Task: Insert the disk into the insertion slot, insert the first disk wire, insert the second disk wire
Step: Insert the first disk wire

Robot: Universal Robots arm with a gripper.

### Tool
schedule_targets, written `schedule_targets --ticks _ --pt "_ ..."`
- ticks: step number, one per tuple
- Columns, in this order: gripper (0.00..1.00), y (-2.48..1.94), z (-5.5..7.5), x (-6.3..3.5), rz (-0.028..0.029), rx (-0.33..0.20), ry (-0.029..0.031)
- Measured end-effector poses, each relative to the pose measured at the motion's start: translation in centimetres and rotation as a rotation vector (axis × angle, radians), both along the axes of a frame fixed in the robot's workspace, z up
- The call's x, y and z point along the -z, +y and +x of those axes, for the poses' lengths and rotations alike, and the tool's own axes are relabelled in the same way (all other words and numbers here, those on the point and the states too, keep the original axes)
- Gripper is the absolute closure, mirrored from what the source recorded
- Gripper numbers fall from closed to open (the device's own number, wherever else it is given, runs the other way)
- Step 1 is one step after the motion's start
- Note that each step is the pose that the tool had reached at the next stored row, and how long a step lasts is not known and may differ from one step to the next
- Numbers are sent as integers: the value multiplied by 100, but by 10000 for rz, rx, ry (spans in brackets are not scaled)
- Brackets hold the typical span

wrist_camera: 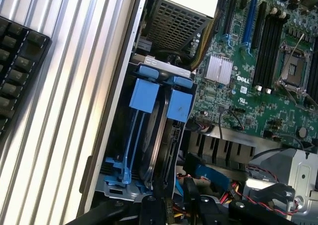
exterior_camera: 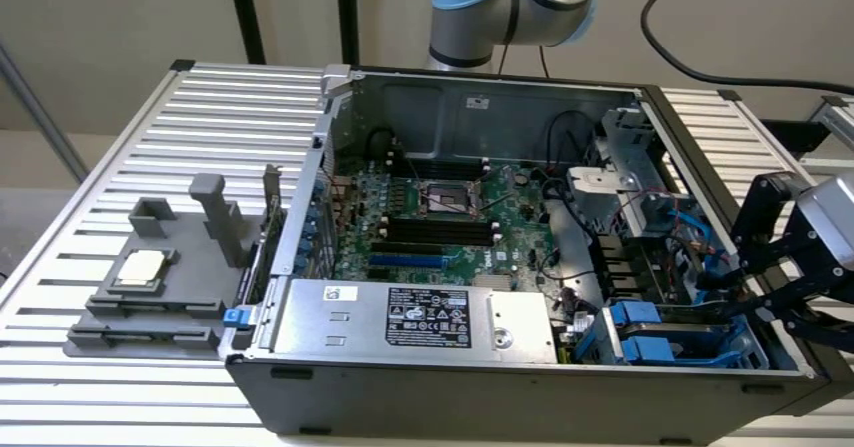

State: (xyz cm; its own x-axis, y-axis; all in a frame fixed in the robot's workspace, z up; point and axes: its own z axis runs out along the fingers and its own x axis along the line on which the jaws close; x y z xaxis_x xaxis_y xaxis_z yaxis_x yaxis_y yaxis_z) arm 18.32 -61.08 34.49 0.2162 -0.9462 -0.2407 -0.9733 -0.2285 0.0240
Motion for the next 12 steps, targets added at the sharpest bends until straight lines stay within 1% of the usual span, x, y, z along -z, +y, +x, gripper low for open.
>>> schedule_targets --ticks 6,8,9,12 --pt "70 0 0 0 0 -82 0" --pt "72 0 0 0 -1 -97 0" --pt "80 0 1 0 -1 -101 0" --pt "80 0 1 0 -1 -104 0"
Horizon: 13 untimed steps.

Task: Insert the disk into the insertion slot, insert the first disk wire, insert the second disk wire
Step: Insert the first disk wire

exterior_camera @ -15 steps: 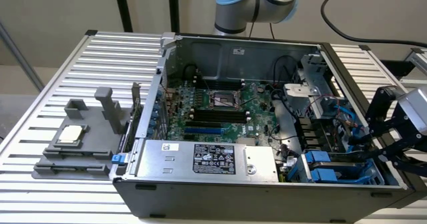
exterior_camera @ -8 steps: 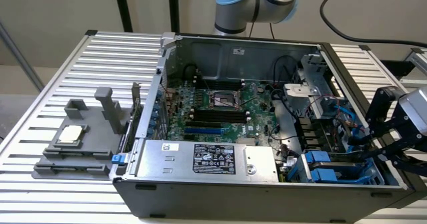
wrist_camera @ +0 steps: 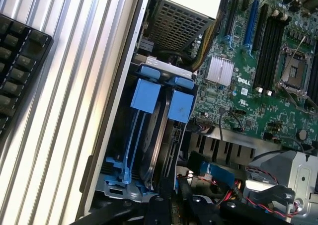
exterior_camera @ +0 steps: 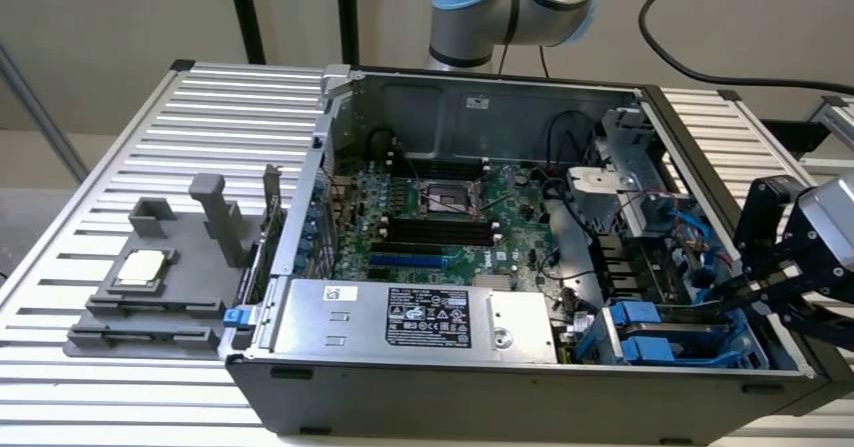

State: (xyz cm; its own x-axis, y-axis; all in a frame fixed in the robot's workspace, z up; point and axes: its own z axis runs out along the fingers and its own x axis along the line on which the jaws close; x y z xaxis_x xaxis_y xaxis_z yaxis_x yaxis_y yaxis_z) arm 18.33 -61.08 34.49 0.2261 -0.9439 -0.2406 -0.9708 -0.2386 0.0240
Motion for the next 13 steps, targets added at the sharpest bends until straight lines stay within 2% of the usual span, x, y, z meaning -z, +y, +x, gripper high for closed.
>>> schedule_targets --ticks 2,5,13 --pt "84 0 0 0 -1 0 0" --pt "84 -1 -17 1 1 -2 1" --pt "84 -53 -252 -24 -1 0 -6"
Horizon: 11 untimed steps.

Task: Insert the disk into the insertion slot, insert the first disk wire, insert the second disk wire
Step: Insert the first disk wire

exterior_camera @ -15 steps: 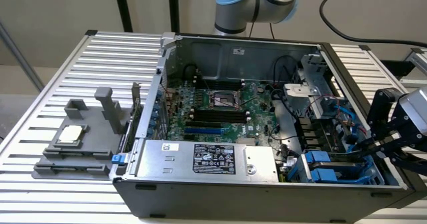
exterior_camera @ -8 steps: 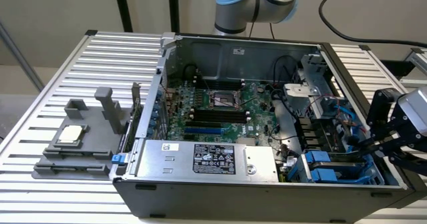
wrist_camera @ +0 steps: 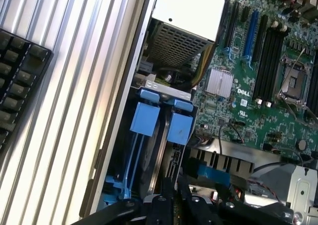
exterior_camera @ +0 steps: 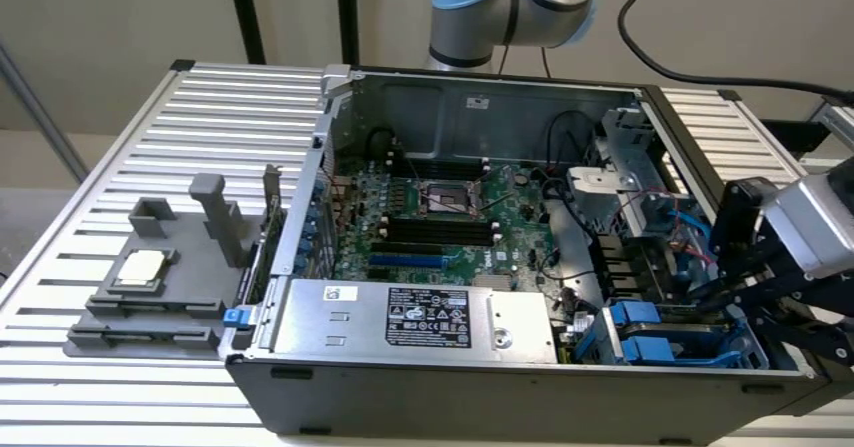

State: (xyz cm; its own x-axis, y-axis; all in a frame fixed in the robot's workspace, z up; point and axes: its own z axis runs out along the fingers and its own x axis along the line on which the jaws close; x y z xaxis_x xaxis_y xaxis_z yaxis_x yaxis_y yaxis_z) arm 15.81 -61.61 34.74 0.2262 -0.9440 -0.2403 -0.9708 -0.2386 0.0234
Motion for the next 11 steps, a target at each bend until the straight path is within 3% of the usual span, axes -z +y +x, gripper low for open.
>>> schedule_targets --ticks 6,11 --pt "84 -2 -85 -3 -38 159 -15" --pt "84 -2 -90 -2 -80 682 -16"
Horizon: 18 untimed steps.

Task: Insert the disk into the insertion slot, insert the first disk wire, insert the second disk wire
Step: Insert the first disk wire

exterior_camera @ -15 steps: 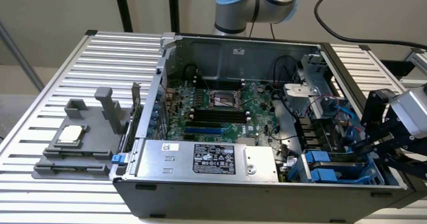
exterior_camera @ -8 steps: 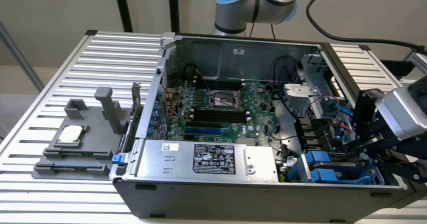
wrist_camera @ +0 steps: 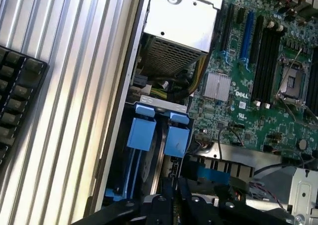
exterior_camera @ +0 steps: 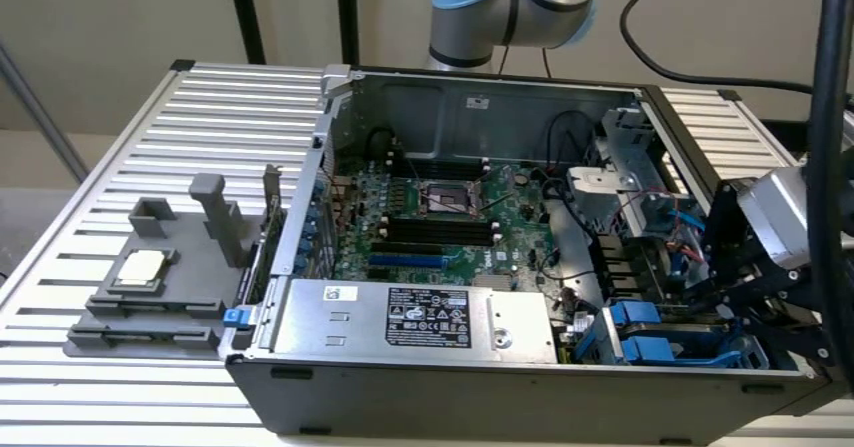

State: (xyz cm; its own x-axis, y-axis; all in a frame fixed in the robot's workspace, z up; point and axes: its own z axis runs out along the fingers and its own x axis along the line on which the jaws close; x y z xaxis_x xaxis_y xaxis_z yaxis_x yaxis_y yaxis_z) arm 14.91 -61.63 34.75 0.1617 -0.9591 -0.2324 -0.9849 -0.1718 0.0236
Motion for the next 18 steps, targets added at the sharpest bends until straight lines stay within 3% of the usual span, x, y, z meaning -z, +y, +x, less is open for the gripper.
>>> schedule_targets --ticks 7,11,18 --pt "84 0 0 6 -22 1104 0" --pt "84 0 0 8 -79 1615 -3" --pt "84 0 -1 7 -138 1871 -6"
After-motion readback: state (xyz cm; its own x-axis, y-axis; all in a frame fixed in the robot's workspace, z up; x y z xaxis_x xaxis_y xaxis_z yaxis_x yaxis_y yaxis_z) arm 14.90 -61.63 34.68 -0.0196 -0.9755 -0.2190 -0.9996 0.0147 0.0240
